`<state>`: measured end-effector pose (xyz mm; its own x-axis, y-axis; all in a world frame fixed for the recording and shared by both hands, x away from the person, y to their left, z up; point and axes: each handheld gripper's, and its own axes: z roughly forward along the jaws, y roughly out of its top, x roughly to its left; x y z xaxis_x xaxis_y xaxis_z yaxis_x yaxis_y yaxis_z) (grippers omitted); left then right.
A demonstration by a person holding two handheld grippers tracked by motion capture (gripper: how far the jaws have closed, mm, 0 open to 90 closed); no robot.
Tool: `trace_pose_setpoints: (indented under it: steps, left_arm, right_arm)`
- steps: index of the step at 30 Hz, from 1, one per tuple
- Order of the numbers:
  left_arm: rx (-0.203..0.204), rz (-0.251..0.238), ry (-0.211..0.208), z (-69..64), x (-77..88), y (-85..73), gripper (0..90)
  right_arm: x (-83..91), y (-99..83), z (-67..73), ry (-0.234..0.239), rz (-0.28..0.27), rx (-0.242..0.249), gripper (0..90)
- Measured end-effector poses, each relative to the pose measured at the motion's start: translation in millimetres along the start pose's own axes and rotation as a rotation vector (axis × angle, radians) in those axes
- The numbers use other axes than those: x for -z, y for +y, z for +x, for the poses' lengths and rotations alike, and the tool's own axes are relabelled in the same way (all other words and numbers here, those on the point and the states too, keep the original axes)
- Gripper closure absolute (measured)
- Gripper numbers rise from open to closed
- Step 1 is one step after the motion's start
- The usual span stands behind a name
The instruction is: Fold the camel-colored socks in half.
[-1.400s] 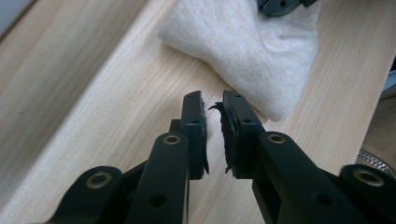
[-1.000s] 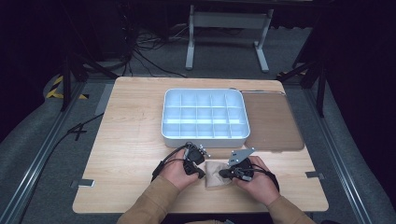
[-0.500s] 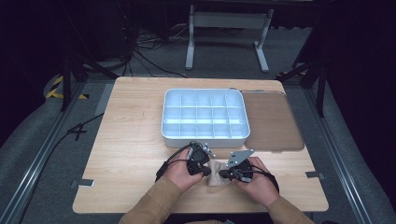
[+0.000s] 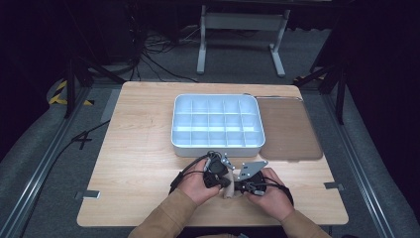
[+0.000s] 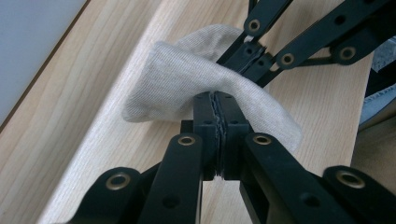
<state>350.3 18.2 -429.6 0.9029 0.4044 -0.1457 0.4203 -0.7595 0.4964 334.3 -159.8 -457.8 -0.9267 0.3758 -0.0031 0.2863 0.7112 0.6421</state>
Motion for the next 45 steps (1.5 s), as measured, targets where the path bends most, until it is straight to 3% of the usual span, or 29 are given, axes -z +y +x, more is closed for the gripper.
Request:
trace_pose_setpoints:
  steps: [6,7,10,11,12,13,15,24,33,35,40,45]
  left_arm:
    - [0.012,0.014,-0.001,2.2,1.1,-0.9,87.5]
    - [0.016,0.013,-0.005,2.6,0.9,-1.0,87.6]
    - [0.022,0.019,-0.011,2.5,1.6,-0.5,87.6]
    - [0.022,0.017,-0.009,2.5,1.4,-0.5,87.6]
    - [0.024,0.02,-0.009,2.4,1.5,-0.3,87.6]
    - [0.025,0.013,-0.007,1.9,1.1,0.0,87.6]
    - [0.024,0.014,-0.005,1.6,1.5,0.4,87.2]
    - [-0.026,-0.018,-0.004,-4.2,3.0,6.0,87.4]
    - [-0.064,-0.021,-0.022,-5.1,-8.3,12.7,87.6]
    - [-0.052,-0.023,-0.026,-5.4,-10.4,12.5,87.4]
    - [-0.082,-0.024,-0.04,-7.1,-22.3,14.0,85.6]
    - [-0.099,-0.04,-0.039,-7.3,-19.9,11.6,82.0]
  right_arm:
    - [17.5,1.5,-3.3,0.011,-0.015,-0.022,86.9]
    - [27.5,-0.3,-8.5,-0.012,-0.02,-0.043,87.5]
    - [36.2,-3.8,-14.8,-0.047,-0.014,-0.081,87.9]
    - [40.1,-9.9,-22.3,-0.072,0.059,-0.13,87.6]
    - [40.1,-9.9,-22.3,-0.072,0.059,-0.13,87.6]
    - [37.2,-14.8,-25.0,-0.061,0.104,-0.16,87.6]
    - [30.4,-17.9,-24.5,-0.041,0.133,-0.172,87.5]
    - [15.0,-15.7,-18.7,-0.013,0.099,-0.146,88.9]
    - [14.2,-16.0,-17.4,-0.01,0.088,-0.149,89.0]
    - [14.5,-16.8,-17.8,-0.006,0.083,-0.149,88.9]
    - [14.6,-17.8,-17.8,-0.01,0.084,-0.154,87.8]
    - [15.6,-18.1,-18.3,-0.008,0.083,-0.157,86.9]
